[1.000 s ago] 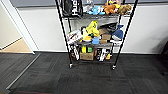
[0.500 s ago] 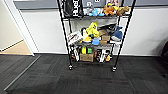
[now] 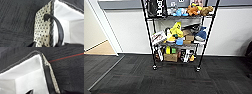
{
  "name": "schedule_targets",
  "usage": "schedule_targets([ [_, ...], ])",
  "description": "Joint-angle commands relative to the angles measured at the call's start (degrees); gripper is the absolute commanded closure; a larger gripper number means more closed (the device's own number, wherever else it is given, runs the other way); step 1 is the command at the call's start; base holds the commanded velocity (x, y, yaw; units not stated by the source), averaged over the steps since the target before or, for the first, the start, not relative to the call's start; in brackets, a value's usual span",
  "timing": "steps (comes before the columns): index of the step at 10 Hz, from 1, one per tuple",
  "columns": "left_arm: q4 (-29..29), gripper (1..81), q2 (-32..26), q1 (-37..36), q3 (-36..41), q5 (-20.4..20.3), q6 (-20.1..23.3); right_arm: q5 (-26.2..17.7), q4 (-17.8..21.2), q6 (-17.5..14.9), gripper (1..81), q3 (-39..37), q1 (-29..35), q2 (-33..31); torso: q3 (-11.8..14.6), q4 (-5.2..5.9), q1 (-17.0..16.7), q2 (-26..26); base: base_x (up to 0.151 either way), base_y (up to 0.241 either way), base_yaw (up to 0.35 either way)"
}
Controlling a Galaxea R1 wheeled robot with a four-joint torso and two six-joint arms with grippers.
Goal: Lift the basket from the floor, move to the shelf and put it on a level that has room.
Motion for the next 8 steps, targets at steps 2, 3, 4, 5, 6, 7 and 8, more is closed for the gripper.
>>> schedule_targets([
  [2,-0.26,1.0,0.55,-7.00,0.50,2.94,-0.09,-2.45,2.24,0.18,1.0,-0.30,6.64,-0.69,0.00,0.00,0.00,0.00,0.000,0.000,0.000],
  [3,-0.17,1.0,1.06,-7.00,0.50,2.94,-0.09,-2.36,2.33,0.18,1.0,-0.47,6.81,-0.52,0.00,0.00,0.00,0.00,0.000,0.000,0.000],
  [4,0.09,1.0,1.51,-6.91,-0.03,2.94,-0.09,-2.36,2.33,0.18,1.0,-1.17,6.81,0.01,0.00,0.00,0.00,0.00,0.000,0.000,0.000],
  [5,0.18,1.0,2.29,-7.00,-1.25,2.94,-0.09,-2.44,2.33,0.18,1.0,-2.49,6.90,1.15,0.00,0.00,0.00,0.00,0.000,0.000,0.000],
  [6,0.01,1.0,2.91,-6.91,-2.13,2.94,-0.09,-2.45,2.24,0.09,1.0,-3.37,6.90,1.85,0.00,0.00,0.00,0.00,0.000,0.000,0.000],
  [7,-0.34,1.0,3.36,-6.91,-3.10,2.94,-0.09,-2.44,2.32,0.09,1.0,-3.56,6.99,2.12,0.00,0.00,0.00,0.00,0.000,0.000,0.000],
  [8,-0.43,1.0,3.62,-6.91,-3.55,2.94,-0.09,-2.36,2.32,0.09,1.0,-3.56,6.99,2.12,0.00,0.00,0.00,0.00,0.000,0.000,0.000],
])
